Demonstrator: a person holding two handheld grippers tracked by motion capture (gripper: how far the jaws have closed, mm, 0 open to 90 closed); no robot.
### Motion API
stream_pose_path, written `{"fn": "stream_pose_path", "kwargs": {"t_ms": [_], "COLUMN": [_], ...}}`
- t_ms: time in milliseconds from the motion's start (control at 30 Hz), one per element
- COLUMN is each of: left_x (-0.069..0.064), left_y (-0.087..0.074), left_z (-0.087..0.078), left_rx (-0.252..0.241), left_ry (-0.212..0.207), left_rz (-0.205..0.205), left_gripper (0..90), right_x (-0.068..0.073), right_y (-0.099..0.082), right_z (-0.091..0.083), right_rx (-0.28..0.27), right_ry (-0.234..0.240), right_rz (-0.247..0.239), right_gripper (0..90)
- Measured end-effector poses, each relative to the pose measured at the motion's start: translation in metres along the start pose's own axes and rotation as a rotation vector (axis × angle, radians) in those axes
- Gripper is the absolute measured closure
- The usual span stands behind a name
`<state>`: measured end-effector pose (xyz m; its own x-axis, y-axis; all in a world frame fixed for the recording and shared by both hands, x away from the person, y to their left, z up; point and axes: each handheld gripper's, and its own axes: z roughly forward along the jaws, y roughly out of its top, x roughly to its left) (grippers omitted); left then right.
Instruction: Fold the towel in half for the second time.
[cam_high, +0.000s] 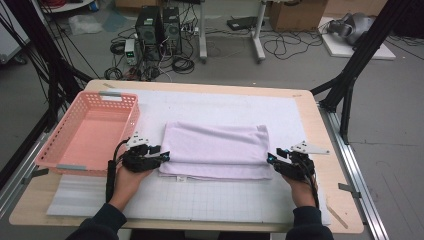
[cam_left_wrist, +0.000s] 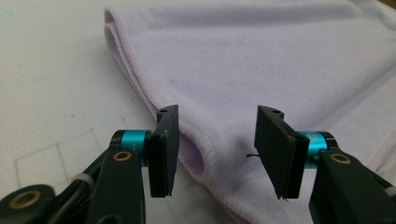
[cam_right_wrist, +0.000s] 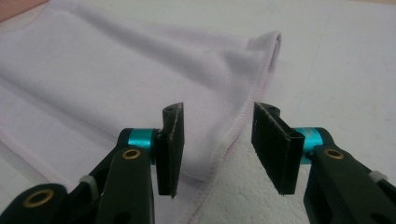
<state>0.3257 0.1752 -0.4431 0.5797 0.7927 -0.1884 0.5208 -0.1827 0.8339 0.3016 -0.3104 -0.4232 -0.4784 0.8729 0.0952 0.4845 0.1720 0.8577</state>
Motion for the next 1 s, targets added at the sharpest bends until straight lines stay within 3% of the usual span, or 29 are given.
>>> {"fn": "stream_pose_path", "kwargs": {"t_ms": [133,367,467,567,700,833,1000], "left_x": [-0.001,-0.005,-0.006,-0.005,-0.002,-0.003,-0.008], "left_y": [-0.001,-0.005,-0.006,-0.005,-0.003,-0.002,-0.004], "left_z": [0.002,0.002,0.001,-0.002,-0.011,-0.023,-0.037], "left_rx": [0.023,0.045,0.037,0.014,-0.038,-0.066,-0.071], "left_ry": [0.003,0.004,0.003,-0.012,-0.051,-0.085,-0.109], "left_rz": [0.024,0.056,0.065,0.051,0.006,-0.023,-0.037], "left_gripper": [59.9,82.9,84.2,84.3,84.3,84.7,84.8], "right_x": [0.000,0.005,0.007,0.007,0.009,0.010,0.012], "right_y": [0.000,-0.009,-0.013,-0.014,-0.009,-0.005,-0.004], "right_z": [-0.007,0.007,0.016,0.018,0.011,0.000,-0.015], "right_rx": [0.008,0.091,0.134,0.161,0.122,0.096,0.087], "right_ry": [-0.021,0.043,0.037,0.031,0.037,0.073,0.115], "right_rz": [-0.016,-0.055,-0.082,-0.113,-0.123,-0.100,-0.084], "right_gripper": [55.8,56.5,65.0,81.1,82.5,82.5,82.4]}}
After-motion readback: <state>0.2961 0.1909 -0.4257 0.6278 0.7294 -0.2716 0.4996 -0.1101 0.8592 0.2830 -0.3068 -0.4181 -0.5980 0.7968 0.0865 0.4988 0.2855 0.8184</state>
